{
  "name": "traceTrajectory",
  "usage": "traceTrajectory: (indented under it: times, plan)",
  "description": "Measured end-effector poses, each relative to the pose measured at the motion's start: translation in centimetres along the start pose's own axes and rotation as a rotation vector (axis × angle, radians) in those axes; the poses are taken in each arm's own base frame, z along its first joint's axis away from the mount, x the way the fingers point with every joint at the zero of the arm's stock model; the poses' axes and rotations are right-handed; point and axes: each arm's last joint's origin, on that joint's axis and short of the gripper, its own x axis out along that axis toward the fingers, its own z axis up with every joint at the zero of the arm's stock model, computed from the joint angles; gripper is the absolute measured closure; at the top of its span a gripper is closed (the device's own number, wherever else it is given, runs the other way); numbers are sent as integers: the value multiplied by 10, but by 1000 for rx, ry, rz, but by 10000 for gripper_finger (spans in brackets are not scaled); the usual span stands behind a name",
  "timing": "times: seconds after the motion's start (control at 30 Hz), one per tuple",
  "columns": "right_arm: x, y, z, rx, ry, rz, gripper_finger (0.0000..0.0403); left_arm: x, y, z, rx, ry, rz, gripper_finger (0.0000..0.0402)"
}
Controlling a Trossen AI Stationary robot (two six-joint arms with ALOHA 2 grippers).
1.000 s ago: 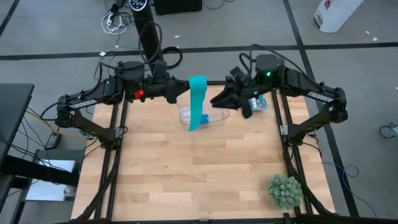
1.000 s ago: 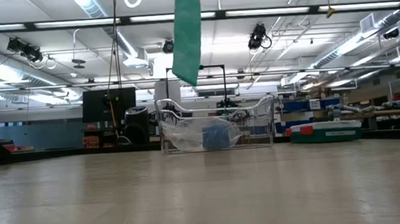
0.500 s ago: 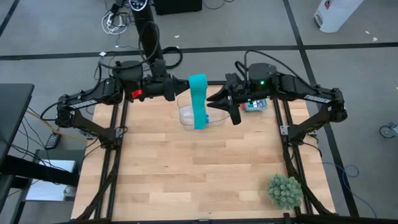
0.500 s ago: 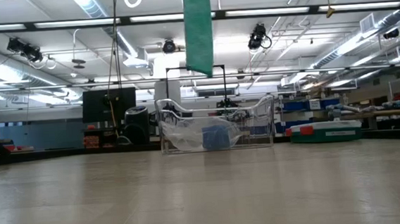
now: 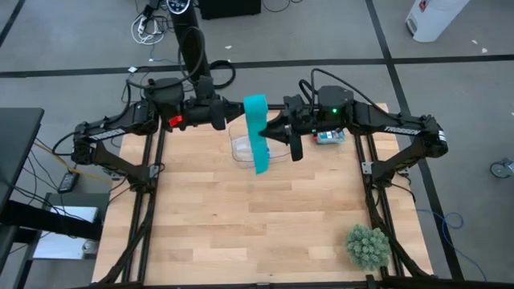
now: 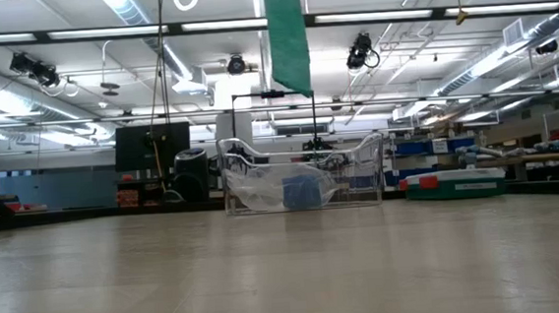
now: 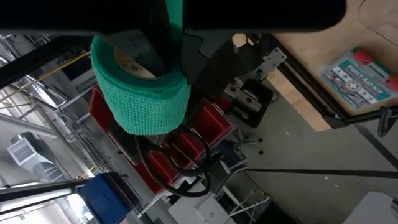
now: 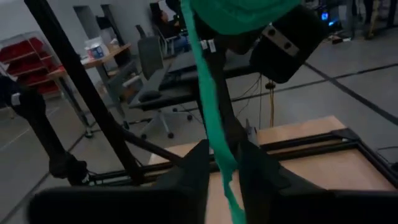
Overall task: Roll bandage
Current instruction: Roll the sky blue bandage
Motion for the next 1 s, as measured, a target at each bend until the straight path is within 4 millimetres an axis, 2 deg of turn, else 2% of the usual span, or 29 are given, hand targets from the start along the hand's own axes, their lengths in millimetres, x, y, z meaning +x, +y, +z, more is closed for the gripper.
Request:
traceTrajectory:
  times: [0.1,0.4,0.5,0.6,0.73,0.83,1.0]
  plan:
    - [0,4,0,-23,4,67,391,0,0,0,17,4,5,382]
    - [-22,53,31,-112,-46,420,402,0,10,-1,58,41,77,382]
    - [-30,65,34,-96,14,491,403,-1,13,3,58,37,77,382]
    - [-34,75,30,-95,73,489,403,-1,14,5,56,27,81,382]
    - [-28,72,22,-151,100,381,403,0,13,6,54,20,68,382]
    - [-22,58,19,-181,85,286,403,1,14,6,51,17,73,382]
    - [-15,29,14,-170,92,227,403,1,11,8,48,-5,51,382]
